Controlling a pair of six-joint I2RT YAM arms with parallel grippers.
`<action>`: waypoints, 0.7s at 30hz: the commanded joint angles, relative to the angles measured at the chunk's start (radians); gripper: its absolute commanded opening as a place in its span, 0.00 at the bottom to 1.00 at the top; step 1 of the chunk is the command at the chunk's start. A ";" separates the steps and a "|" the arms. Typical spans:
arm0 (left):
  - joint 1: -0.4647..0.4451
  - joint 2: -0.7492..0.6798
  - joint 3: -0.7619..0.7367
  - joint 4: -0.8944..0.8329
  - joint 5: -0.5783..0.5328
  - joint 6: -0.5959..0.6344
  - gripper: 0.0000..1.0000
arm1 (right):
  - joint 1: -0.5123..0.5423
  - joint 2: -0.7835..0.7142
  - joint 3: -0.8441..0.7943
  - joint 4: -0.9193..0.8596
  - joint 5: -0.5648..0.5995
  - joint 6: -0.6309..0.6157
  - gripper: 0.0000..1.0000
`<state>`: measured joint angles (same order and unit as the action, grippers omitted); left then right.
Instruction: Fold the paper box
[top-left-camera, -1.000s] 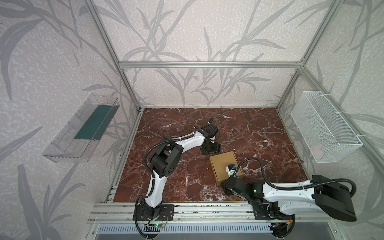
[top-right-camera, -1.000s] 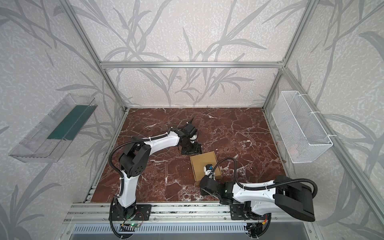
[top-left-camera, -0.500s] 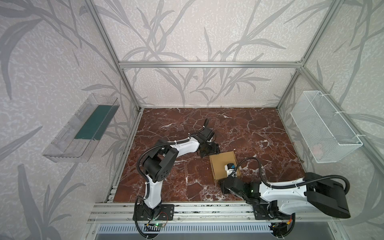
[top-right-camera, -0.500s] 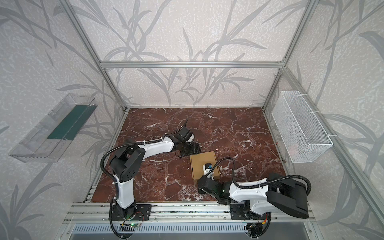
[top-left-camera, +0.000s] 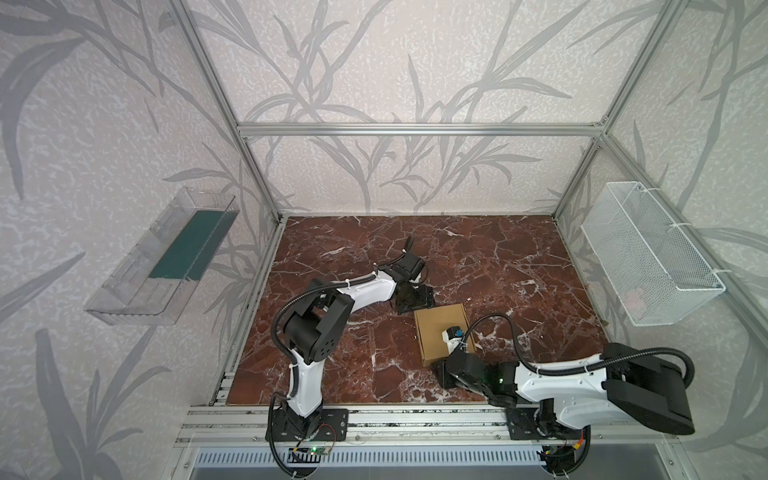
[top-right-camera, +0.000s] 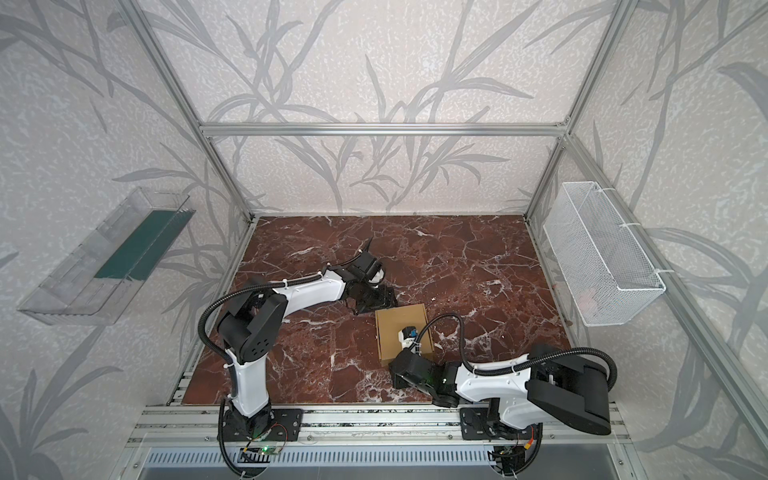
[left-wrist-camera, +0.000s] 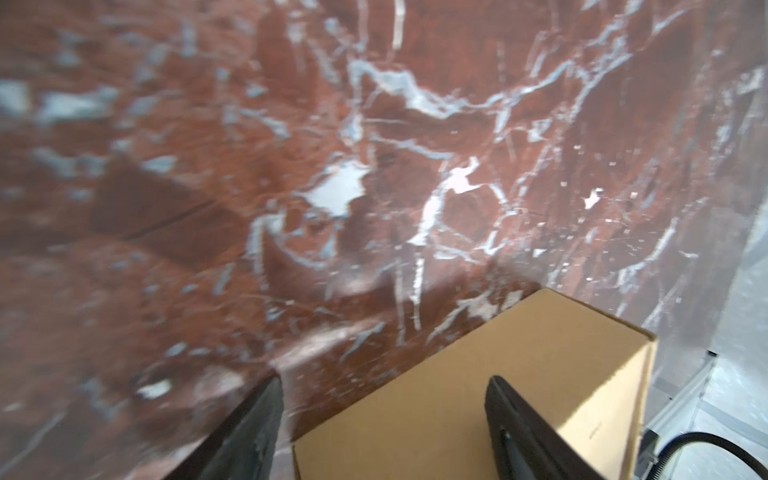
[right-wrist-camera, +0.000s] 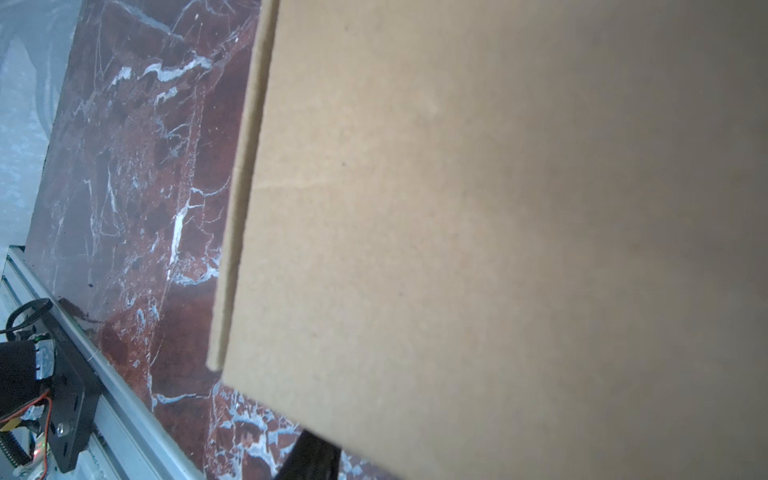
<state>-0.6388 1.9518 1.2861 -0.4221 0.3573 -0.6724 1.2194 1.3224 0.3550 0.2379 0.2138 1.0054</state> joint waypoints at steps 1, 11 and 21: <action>0.020 0.018 0.035 -0.166 -0.047 0.038 0.80 | 0.019 -0.043 0.009 -0.032 0.017 -0.044 0.34; 0.096 0.072 0.269 -0.292 -0.103 0.099 0.86 | 0.101 -0.146 0.068 -0.179 0.041 -0.162 0.45; 0.120 -0.201 0.249 -0.195 -0.269 0.264 0.99 | 0.006 -0.505 0.256 -0.558 0.209 -0.477 0.74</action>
<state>-0.5152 1.8854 1.5700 -0.6453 0.1829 -0.4980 1.2789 0.9085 0.5568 -0.1455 0.3229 0.6571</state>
